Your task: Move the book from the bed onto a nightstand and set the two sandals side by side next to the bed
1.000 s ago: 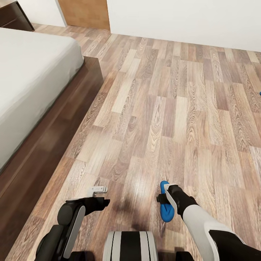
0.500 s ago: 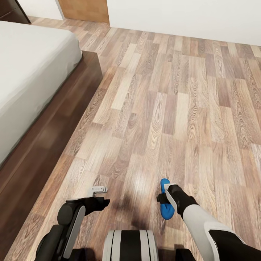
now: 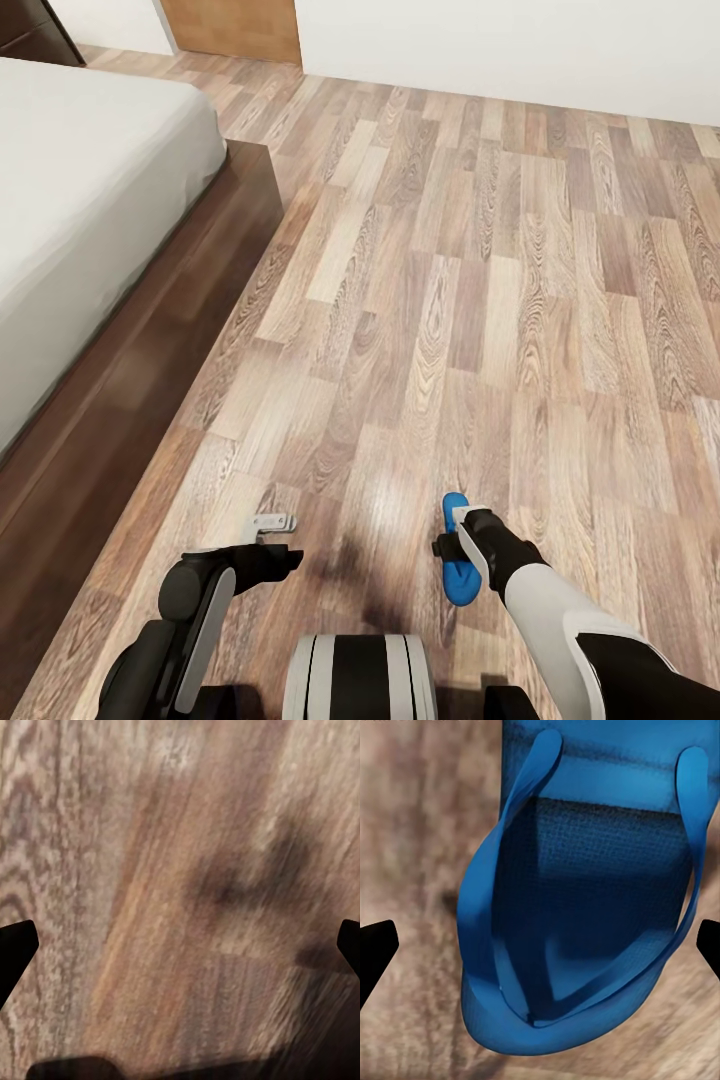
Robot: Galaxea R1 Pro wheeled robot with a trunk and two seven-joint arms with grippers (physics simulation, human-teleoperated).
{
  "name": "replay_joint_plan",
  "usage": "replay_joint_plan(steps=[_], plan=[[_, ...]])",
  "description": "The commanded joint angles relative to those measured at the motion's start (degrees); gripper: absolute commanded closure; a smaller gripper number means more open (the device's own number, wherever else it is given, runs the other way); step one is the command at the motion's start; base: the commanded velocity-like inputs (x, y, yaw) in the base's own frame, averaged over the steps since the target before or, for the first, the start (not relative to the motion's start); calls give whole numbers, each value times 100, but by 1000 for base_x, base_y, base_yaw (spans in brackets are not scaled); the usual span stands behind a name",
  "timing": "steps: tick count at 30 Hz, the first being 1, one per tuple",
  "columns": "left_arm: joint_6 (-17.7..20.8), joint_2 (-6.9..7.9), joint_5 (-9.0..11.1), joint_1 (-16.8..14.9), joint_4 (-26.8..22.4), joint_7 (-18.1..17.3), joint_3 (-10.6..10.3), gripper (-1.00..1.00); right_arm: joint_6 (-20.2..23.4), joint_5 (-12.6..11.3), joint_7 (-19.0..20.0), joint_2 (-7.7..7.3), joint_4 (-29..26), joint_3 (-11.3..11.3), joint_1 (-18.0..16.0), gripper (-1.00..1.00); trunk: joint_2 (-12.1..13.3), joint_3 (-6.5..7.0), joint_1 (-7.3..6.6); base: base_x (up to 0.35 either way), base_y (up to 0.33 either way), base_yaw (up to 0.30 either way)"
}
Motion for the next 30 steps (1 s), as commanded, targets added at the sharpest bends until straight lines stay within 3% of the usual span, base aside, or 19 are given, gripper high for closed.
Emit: replay_joint_plan(steps=[1, 30], plan=[[24, -1, 41, -2, -4, 20, 3, -100, 26, 52, 5, 7, -9, -48, -1, -100, -1, -3, -1, 0, 0, 0], [16, -1, 41, -2, 6, 27, 3, -100, 26, 52, -15, -2, -9, -56, -4, -100, -1, -3, -1, 0, 0, 0]])
